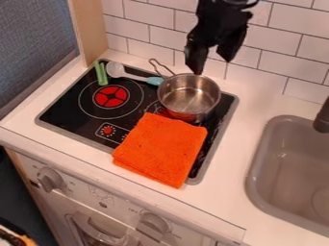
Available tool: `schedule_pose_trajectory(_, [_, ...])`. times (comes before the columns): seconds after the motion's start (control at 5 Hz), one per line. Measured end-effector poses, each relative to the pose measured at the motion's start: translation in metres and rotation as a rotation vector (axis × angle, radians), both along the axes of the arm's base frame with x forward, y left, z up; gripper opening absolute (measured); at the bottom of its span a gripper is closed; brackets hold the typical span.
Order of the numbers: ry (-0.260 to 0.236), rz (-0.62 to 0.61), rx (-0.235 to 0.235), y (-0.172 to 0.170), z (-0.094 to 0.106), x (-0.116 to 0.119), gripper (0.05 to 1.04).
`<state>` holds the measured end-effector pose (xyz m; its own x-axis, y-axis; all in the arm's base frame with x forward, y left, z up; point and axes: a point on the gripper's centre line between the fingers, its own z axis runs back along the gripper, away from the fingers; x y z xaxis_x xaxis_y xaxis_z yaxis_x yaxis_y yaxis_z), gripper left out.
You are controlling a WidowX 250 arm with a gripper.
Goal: Moved the orange cloth to the lower right of the stove
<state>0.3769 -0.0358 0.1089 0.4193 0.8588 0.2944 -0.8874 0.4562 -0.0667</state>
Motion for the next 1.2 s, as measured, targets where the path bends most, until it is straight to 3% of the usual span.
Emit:
schedule_pose_trajectory(0.2, [-0.037, 0.073, -0.025, -0.001, 0.015, -0.028, 1.001])
schedule_pose_trajectory(0.4, [0.035, 0.12, -0.023, -0.011, 0.0, -0.063, 1.001])
schedule_pose_trajectory(0.6, [0.094, 0.154, -0.061, -0.014, -0.029, -0.085, 1.001])
schedule_pose_trajectory(0.8, [0.128, 0.16, -0.083, -0.015, -0.069, -0.097, 1.001])
schedule_pose_trajectory(1.0, [0.173, 0.167, -0.084, -0.004, -0.097, -0.094, 1.001])
schedule_pose_trajectory(1.2, [0.148, 0.147, -0.076, -0.002, -0.099, -0.088, 1.001])
